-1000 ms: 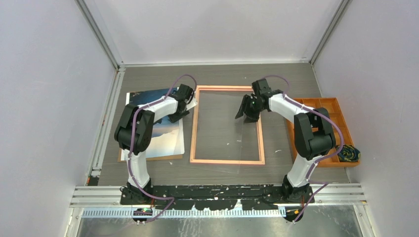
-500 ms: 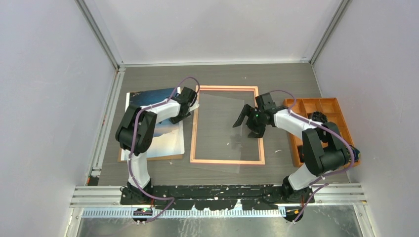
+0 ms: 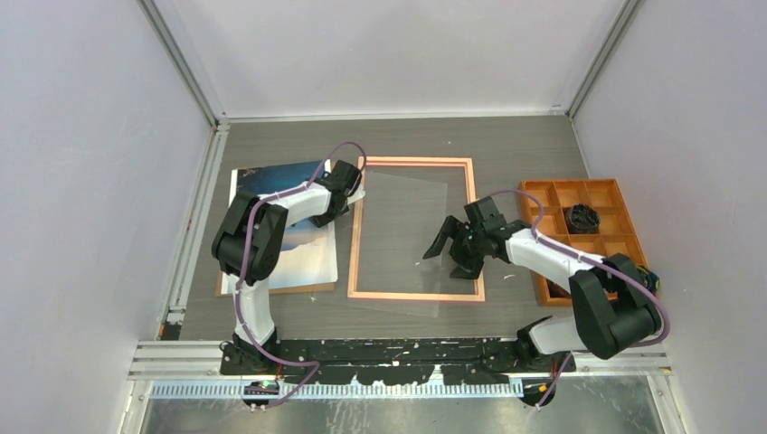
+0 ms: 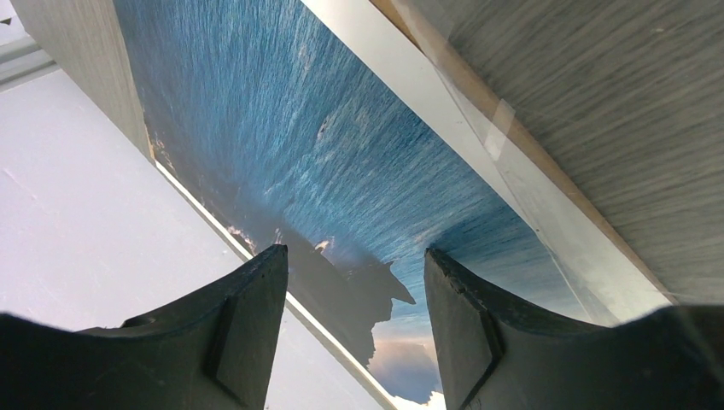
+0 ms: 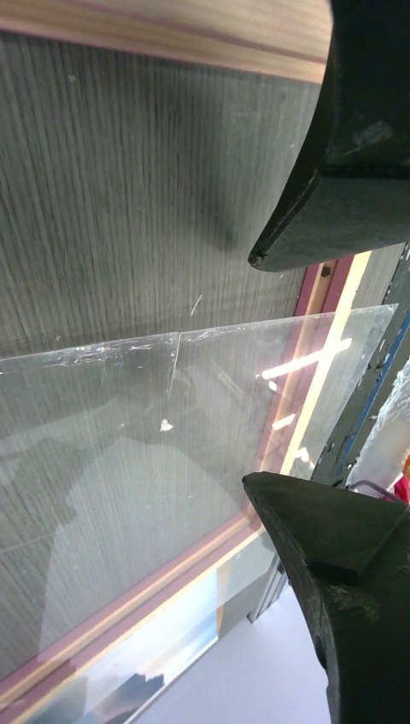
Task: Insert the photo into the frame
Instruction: Pick up the photo frame item from the photo frame.
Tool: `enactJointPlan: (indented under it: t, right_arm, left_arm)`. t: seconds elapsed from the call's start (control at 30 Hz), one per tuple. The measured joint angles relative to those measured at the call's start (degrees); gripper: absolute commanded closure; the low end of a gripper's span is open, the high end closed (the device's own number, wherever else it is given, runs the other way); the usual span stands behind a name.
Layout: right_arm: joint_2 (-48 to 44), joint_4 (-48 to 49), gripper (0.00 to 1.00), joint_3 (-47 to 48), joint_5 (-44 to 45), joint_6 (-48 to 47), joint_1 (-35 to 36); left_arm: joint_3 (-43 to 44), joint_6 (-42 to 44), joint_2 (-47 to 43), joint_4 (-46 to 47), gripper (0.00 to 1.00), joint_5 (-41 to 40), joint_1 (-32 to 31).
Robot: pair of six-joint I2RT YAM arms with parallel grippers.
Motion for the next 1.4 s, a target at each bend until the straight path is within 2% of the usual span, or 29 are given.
enactJointPlan:
  t: [0.27, 0.6, 0.67, 0.7, 0.83, 1.13, 1.27, 1.4]
  right_arm:
    - [2.6, 11.0, 0.15, -3.7, -4.4, 5.9, 0.6]
    - [5.9, 30.6, 0.24, -9.0, -7.2, 13.5, 0.8]
    - [6.2, 38.6, 0.24, -12.3, -7.3, 16.8, 0.8]
    - [6.2, 39.0, 0.24, -12.5, -7.3, 17.0, 0.8]
    - [8.9, 51.5, 0.26, -16.1, -7.2, 22.3, 0.8]
    - [21.7, 78.2, 0.34, -18.9, -7.5, 33.3, 0.9]
    - [23.6, 83.4, 0.40, -18.6, -7.4, 35.2, 2.0]
    - [22.2, 78.3, 0.54, -15.0, -6.6, 32.9, 4.2]
  left_arm:
    - [0.0, 0.0, 0.0, 0.0, 0.38, 0.0, -0.2]
    - [0.0, 0.2, 0.0, -0.1, 0.40, 0.0, -0.2]
    - [0.0, 0.2, 0.0, -0.1, 0.40, 0.0, -0.2]
    - [0.0, 0.3, 0.0, -0.1, 0.40, 0.0, -0.2]
    - [0.0, 0.5, 0.0, -0.1, 0.40, 0.0, -0.2]
    - [0.0, 1.6, 0.0, -0.1, 0.41, 0.2, -0.2]
    - [0.0, 1.7, 0.0, -0.1, 0.40, 0.3, -0.2]
    - [0.5, 1.7, 0.0, -1.3, 0.40, 1.0, -0.2]
